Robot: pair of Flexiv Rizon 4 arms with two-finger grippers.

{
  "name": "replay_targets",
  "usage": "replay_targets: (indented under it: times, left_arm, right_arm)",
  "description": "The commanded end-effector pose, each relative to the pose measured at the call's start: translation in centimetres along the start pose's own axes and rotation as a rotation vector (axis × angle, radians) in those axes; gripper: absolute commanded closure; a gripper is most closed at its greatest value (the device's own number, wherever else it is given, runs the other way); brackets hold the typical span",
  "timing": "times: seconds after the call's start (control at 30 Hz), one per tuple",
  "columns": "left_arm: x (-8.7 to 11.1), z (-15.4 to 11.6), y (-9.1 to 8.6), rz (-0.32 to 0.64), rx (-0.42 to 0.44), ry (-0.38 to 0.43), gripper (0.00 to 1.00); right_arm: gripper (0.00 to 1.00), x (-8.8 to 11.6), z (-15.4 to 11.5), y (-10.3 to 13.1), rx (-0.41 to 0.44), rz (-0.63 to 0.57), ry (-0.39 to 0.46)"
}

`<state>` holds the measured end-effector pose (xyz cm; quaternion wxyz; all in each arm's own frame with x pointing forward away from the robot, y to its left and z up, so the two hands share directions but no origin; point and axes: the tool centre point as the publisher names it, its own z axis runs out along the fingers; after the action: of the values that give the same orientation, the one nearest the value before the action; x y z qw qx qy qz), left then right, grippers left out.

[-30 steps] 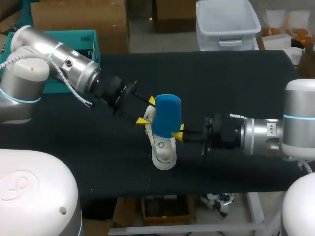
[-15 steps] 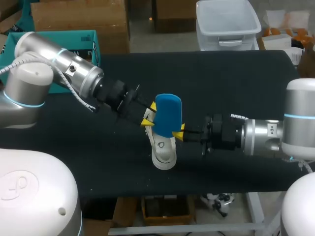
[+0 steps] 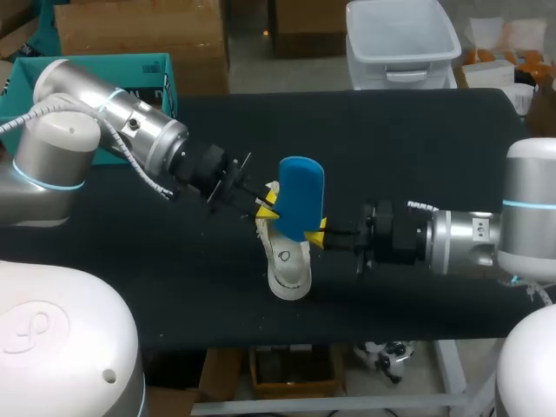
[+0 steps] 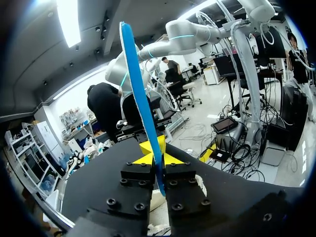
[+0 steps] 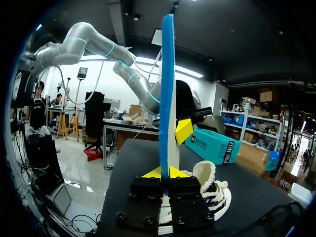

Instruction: Open the shoe tongue, take the insole out of the shoe, put the insole back into the shoe, and pack the shoe into the shoebox

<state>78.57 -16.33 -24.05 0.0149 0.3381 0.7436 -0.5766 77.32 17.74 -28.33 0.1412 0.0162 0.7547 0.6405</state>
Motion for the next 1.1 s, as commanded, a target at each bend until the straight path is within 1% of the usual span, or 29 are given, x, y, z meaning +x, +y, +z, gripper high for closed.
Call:
replay_targets:
  times: [0.03, 0.23, 0.27, 0.3, 0.33, 0.37, 0.5, 0.53, 0.6, 0.63, 0.67, 0.7, 0.77, 0.83, 0.87, 0.93, 1.0, 1.03, 1.1]
  left_arm:
    - [0.0, 0.1, 0.2, 0.006, 0.007, 0.001, 1.0]
    - [0.1, -0.1, 0.3, 0.01, 0.016, 0.004, 1.0]
    - [0.1, -0.1, 0.3, 0.011, 0.016, 0.004, 1.0]
    - [0.2, -0.2, 0.3, 0.011, 0.016, 0.004, 1.0]
    - [0.2, -0.2, 0.3, 0.011, 0.016, 0.003, 1.0]
    - [0.2, -0.3, 0.3, 0.013, 0.016, 0.003, 1.0]
    - [0.2, -0.5, 0.3, 0.018, 0.014, 0.002, 1.0]
    - [0.2, -0.5, 0.4, 0.019, 0.014, 0.002, 1.0]
    - [0.2, -0.6, 0.5, 0.02, 0.014, 0.002, 1.0]
    - [0.3, -0.6, 0.5, 0.021, 0.015, 0.002, 1.0]
    - [0.3, -0.6, 0.5, 0.021, 0.015, 0.002, 1.0]
    - [0.3, -0.6, 0.6, 0.023, 0.015, 0.002, 1.0]
    - [0.4, -0.7, 0.6, 0.029, 0.014, 0.002, 1.0]
    - [0.5, -0.9, 0.5, 0.034, 0.008, -0.001, 1.0]
    - [0.5, -1.0, 0.5, 0.042, 0.002, -0.004, 1.0]
    - [0.7, -1.2, 0.5, 0.046, 0.0, -0.007, 1.0]
    - [0.8, -1.4, 0.6, 0.052, -0.001, -0.011, 1.0]
    - [0.9, -1.4, 0.6, 0.057, -0.001, -0.013, 1.0]
    - [0.9, -1.4, 0.6, 0.062, -0.004, -0.017, 1.0]
  right_arm:
    - [1.0, -0.1, 0.0, -0.1, -0.007, 0.015, 0.004]
    - [1.0, -0.2, 0.0, -0.1, -0.009, 0.036, 0.003]
    - [0.97, -0.3, -0.1, -0.1, -0.011, 0.047, 0.004]
    - [0.86, -0.3, 0.0, 0.0, -0.011, 0.058, 0.008]
    - [0.62, -0.4, 0.0, 0.0, -0.009, 0.069, 0.016]
    - [0.0, -0.5, 0.0, 0.1, -0.003, 0.103, 0.01]
    - [0.0, -0.9, -0.4, 0.5, -0.002, 0.223, -0.008]
    - [0.0, -0.9, -0.4, 0.6, 0.013, 0.237, -0.008]
    - [0.0, -1.0, -0.6, 0.8, 0.03, 0.313, -0.016]
    - [0.0, -1.1, -0.7, 0.9, 0.059, 0.347, -0.012]
    - [0.0, -1.1, -0.7, 0.9, 0.069, 0.354, -0.015]
    - [0.0, -1.2, -0.7, 1.0, 0.085, 0.407, -0.018]
    - [0.0, -1.2, -0.8, 1.2, 0.131, 0.471, -0.023]
    - [0.0, -1.3, -1.0, 1.4, 0.153, 0.542, -0.024]
    - [0.0, -1.2, -1.1, 1.5, 0.181, 0.58, -0.031]
    - [0.0, -1.1, -1.3, 1.5, 0.2, 0.654, -0.032]
    - [0.0, -1.2, -1.7, 1.2, 0.2, 0.75, -0.035]
    - [0.0, -1.2, -1.8, 1.1, 0.218, 0.785, -0.036]
    - [0.0, -1.2, -2.2, 0.9, 0.204, 0.857, -0.037]
